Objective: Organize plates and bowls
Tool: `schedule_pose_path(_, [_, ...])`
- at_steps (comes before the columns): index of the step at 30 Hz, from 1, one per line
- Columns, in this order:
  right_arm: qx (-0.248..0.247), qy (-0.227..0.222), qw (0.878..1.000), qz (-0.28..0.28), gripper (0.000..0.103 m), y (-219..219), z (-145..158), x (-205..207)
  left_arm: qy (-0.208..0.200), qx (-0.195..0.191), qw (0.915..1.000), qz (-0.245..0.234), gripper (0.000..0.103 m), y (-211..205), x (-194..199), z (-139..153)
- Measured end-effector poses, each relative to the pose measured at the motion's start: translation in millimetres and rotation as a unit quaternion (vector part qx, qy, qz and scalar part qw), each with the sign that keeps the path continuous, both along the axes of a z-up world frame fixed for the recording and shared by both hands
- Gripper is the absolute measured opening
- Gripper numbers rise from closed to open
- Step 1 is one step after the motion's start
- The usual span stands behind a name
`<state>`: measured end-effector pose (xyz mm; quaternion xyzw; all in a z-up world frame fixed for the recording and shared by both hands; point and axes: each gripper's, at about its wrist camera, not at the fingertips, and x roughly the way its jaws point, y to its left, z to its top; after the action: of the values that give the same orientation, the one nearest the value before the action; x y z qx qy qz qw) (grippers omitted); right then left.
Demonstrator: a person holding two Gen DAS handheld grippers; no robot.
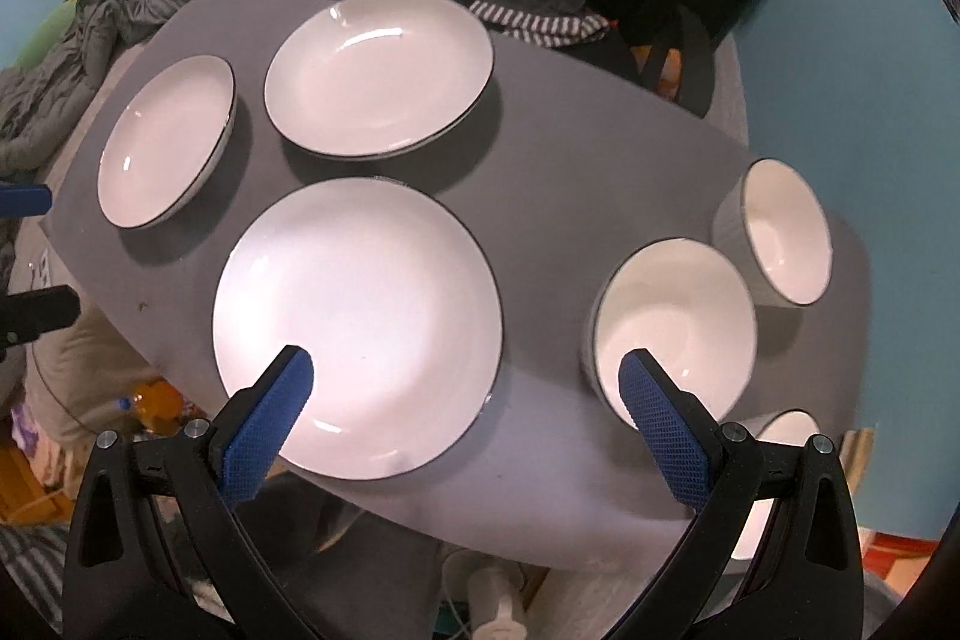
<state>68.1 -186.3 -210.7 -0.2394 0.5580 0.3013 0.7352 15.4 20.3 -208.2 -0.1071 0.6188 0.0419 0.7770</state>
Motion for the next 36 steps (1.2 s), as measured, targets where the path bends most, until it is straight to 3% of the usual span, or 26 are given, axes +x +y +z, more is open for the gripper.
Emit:
schedule_pose_path(3, [0.002,0.013,1.000,0.005,0.101,2,-12,3,0.009,0.002,0.9999,0.005,0.103,-2,3,-10])
schedule_pose_path(13, [-0.008,0.055,0.998,0.014,0.100,6,-47,17,0.047,-0.049,0.9955,0.066,0.103,0,15,-48])
schedule_pose_path(17, [-0.008,0.070,0.997,0.027,0.100,9,-55,20,0.062,-0.036,0.9956,0.061,0.102,-5,20,-60])
schedule_pose_path(20, [-0.009,0.080,0.996,0.035,0.097,11,-60,23,0.072,-0.025,0.9960,0.046,0.092,-9,24,-66])
schedule_pose_path(30, [-0.012,0.099,0.994,0.049,0.096,10,-73,38,0.063,-0.015,0.9977,0.021,0.090,-16,24,-79])
schedule_pose_path(34, [-0.018,0.097,0.993,0.059,0.096,14,-79,41,0.073,-0.020,0.9969,0.024,0.072,-18,27,-89])
schedule_pose_path(36, [-0.018,0.097,0.993,0.062,0.095,14,-81,43,0.076,-0.027,0.9964,0.028,0.069,-16,26,-92])
